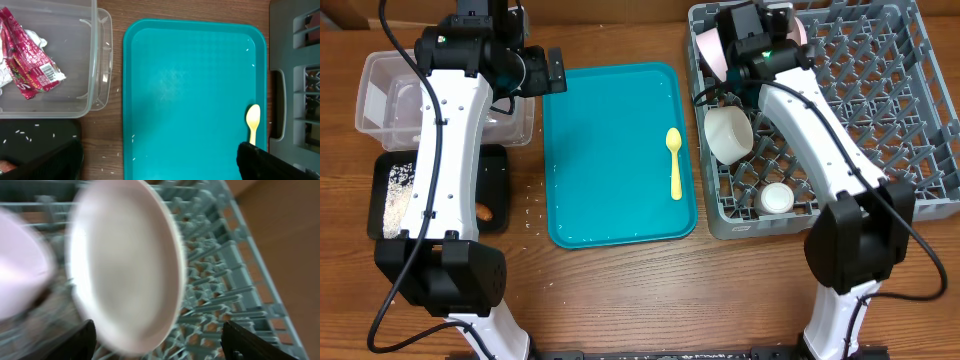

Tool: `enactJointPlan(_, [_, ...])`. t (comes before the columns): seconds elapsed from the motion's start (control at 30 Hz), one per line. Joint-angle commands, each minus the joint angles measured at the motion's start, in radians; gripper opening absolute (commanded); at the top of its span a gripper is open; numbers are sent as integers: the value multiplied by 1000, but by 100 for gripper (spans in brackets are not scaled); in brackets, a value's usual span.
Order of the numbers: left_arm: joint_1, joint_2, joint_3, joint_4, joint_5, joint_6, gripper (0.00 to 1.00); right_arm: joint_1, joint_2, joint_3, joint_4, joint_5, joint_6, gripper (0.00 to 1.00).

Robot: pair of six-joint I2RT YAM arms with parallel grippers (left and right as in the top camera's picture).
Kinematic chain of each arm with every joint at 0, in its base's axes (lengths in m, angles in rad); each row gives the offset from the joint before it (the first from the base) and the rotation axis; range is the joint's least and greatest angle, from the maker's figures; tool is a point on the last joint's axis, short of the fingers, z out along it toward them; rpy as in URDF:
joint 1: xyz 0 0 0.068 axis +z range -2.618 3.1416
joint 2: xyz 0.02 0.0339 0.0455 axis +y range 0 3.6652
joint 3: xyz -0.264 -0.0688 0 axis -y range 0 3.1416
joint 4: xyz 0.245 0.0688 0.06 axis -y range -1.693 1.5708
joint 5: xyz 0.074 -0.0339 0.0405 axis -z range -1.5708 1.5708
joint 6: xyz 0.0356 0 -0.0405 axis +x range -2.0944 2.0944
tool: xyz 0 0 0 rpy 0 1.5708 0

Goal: Sort waste into correct bins and load items into the dishwasher
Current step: 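Lift the plate and stand it upright in the dish rack, then move the right gripper back toward the yellow spoon, then lower the right gripper and pinch the yellow spoon's handle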

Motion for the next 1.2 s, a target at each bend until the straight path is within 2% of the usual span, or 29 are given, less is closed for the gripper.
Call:
enactJointPlan(0.0, [10,5,-5,2,-6,-3,100,43,-155,82,-38,-293,17,79])
enactJointPlan(0.13, [10,5,-5,2,-6,-2,100,87,-152,58,-121,-646,113,73])
enactJointPlan(0.23, [10,5,-5,2,-6,-2,100,123,-137,-6,-126,-782,126,69])
enactJointPlan(0.37, [10,5,-5,2,-6,-2,100,188,-94,-106,-123,-790,198,68])
enactJointPlan(0.53, [10,5,-5,2,-6,-2,100,239,-21,-190,-63,-776,280,63])
enactJointPlan(0.77, [10,5,-5,2,-6,-2,100,270,77,-196,-16,-673,305,59])
enactJointPlan(1.17, [10,5,-5,2,-6,-3,100,270,171,-196,21,-670,327,59])
